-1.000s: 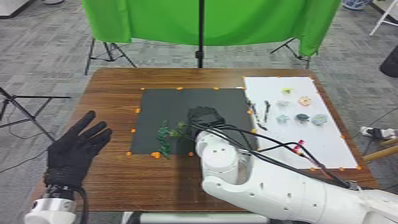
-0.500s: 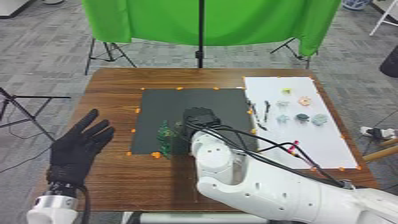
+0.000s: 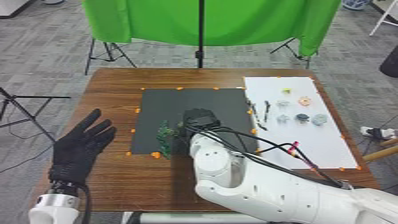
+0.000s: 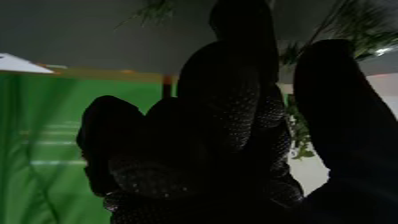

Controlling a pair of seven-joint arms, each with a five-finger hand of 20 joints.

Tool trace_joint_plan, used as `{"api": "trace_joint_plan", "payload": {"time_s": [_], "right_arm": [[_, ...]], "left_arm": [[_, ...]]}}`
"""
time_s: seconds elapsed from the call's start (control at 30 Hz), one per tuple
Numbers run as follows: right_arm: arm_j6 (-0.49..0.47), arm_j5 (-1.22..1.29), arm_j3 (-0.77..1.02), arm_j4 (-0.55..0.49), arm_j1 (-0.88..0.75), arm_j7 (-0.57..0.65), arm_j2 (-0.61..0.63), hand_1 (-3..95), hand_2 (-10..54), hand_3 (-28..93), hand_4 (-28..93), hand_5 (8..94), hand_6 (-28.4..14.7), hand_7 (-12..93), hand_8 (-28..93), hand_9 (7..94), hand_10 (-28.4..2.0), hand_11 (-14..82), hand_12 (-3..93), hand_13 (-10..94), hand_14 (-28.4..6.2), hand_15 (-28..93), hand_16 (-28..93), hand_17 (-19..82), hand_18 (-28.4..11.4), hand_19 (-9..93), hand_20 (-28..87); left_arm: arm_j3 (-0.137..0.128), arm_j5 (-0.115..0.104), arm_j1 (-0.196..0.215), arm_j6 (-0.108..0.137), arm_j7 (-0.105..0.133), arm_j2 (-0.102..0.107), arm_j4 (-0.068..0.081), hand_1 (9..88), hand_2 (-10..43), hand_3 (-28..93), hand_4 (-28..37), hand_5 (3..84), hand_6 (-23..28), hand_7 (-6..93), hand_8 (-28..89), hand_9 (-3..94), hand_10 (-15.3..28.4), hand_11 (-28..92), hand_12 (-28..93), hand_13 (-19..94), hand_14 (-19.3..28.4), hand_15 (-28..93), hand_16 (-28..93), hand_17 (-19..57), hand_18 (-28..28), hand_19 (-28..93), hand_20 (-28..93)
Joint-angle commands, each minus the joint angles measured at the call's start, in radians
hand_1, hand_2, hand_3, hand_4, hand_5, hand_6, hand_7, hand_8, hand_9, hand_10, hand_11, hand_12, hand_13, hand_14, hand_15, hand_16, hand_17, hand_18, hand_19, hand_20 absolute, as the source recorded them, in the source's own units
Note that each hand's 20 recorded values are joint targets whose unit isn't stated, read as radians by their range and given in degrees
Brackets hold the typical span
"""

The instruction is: Arrange flowers

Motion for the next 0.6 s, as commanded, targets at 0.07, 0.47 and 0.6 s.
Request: {"api": "trace_joint_plan", "payload": {"time_s": [0.07, 0.47, 0.6], "right_arm": [[0.116, -0.072, 0.14, -0.131, -0.031, 0.003, 0.118, 32.8, -1.3, 69, -24, 93.7, -0.4, 32, -15, 93.7, -11.7, 54.2, 14.6, 93, -8.6, 70, 23, 60, -24.7, 93, 49], [0.298, 0.04, 0.444, -0.245, -0.184, 0.054, 0.361, 32.4, -2.0, 69, -23, 75.0, -5.5, 12, -11, 84.2, -16.2, 32.8, 18.9, 79, -12.0, 65, 18, 46, -24.5, 93, 18], [0.28, 0.053, 0.429, -0.191, -0.172, 0.077, 0.382, 33.2, -2.5, 70, -22, 71.1, -6.2, 12, -11, 81.9, -16.6, 33.1, 18.5, 78, -12.4, 65, 17, 46, -24.5, 93, 15]], "left_arm": [[-0.008, -0.001, 0.044, 0.004, 0.012, -0.017, -0.005, 23.2, 5.1, 83, -23.7, 36.8, 8.6, 11.4, -10, 35.1, 20.7, 22, 10, 23, 28.4, 49, -9, -11.0, 27.3, 56, 1], [0.004, -0.013, 0.061, 0.005, 0.039, -0.013, 0.0, 22.6, 5.3, 82, -24.7, 36.7, 8.5, 11.4, -10, 35.1, 20.7, 22, 10, 23, 28.4, 49, -9, -11.0, 27.3, 56, 1], [0.014, -0.018, 0.056, 0.006, 0.043, -0.003, 0.003, 22.4, 5.2, 82, -24.9, 36.6, 8.4, 11.4, -10, 35.0, 20.7, 22, 10, 23, 28.4, 49, -9, -11.0, 27.3, 56, 1]]}}
